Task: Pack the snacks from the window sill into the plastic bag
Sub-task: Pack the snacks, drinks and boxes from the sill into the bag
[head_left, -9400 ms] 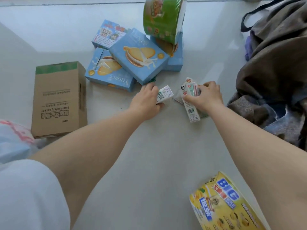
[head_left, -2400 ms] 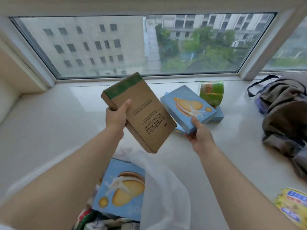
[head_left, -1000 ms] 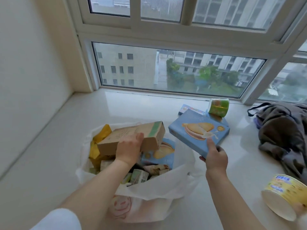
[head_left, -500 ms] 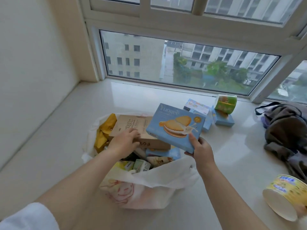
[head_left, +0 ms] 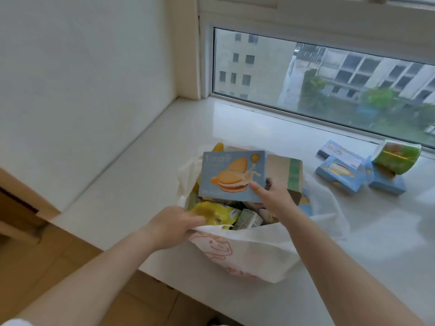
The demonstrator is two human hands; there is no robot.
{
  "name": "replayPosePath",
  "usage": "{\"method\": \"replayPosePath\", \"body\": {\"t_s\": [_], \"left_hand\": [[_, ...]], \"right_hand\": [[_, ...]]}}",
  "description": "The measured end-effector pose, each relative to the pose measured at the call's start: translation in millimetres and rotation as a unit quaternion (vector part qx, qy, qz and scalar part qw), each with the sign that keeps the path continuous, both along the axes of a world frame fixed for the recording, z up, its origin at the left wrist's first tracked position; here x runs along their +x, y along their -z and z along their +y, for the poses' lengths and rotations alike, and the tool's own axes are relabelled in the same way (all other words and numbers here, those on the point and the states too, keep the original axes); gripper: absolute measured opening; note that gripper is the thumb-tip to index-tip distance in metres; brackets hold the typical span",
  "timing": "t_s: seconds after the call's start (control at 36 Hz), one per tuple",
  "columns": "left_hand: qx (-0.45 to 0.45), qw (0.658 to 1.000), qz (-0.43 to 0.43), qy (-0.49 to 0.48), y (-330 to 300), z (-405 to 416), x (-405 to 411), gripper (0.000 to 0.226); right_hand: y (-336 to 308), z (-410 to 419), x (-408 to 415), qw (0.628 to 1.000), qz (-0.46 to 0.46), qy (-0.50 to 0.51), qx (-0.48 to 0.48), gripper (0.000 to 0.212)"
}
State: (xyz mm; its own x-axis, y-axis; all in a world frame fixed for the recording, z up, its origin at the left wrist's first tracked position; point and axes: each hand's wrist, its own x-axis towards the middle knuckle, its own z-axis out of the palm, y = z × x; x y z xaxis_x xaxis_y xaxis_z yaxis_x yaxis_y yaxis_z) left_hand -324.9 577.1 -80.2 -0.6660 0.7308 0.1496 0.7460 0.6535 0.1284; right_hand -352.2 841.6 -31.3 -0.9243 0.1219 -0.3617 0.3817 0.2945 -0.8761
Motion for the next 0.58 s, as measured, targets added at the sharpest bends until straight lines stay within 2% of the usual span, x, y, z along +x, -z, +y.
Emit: {"method": "replayPosePath", "body": {"t_s": [0.11,0.17,0.22,0.25,0.28,0.33,0.39,0.42,0.47,0.53,0.58], "left_hand": [[0.029,0.998,0.046,0.009,2.6,-4.2,9.1,0.015],[0.036,0.997,0.063,0.012,-2.1,0.1,11.1,0.011],[0.039,0.996,0.078,0.012,-5.6,4.3,10.6,0.012],[0.036,0.996,0.083,0.01,-7.8,5.6,10.1,0.015],[0.03,0.995,0.091,0.005,-9.5,5.9,9.4,0.018],[0.024,0.995,0.099,-0.001,-11.3,4.5,7.3,0.02],[0.029,0.996,0.088,-0.003,-13.1,3.3,6.6,0.02],[0.033,0.996,0.085,-0.002,-13.9,3.5,6.7,0.021],[0.039,0.996,0.084,0.003,-16.1,5.2,8.8,0.02],[0.045,0.995,0.089,0.011,-18.2,6.3,12.3,0.019],[0.049,0.994,0.095,0.019,-18.2,6.6,15.2,0.021]], "right_hand": [[0.1,2.3,3.7,0.975,-0.138,-0.128,0.119,0.028],[0.9,2.0,6.5,0.927,-0.184,-0.214,0.249,0.034],[2.9,-6.4,9.3,0.851,-0.171,-0.282,0.41,0.046],[4.3,-13.3,9.8,0.826,-0.14,-0.286,0.465,0.049],[4.9,-20.2,9.4,0.82,-0.103,-0.271,0.494,0.053],[7.4,-32.7,7.0,0.84,-0.034,-0.23,0.49,0.075],[13.9,-41.8,3.8,0.832,0.025,-0.271,0.484,0.096],[18.1,-44.8,3.1,0.81,0.042,-0.311,0.495,0.098],[25.9,-46.4,4.4,0.775,0.048,-0.371,0.51,0.085],[31.2,-42.5,4.2,0.754,0.041,-0.4,0.52,0.074],[26.7,-39.9,-0.7,0.751,0.025,-0.422,0.507,0.069]]}}
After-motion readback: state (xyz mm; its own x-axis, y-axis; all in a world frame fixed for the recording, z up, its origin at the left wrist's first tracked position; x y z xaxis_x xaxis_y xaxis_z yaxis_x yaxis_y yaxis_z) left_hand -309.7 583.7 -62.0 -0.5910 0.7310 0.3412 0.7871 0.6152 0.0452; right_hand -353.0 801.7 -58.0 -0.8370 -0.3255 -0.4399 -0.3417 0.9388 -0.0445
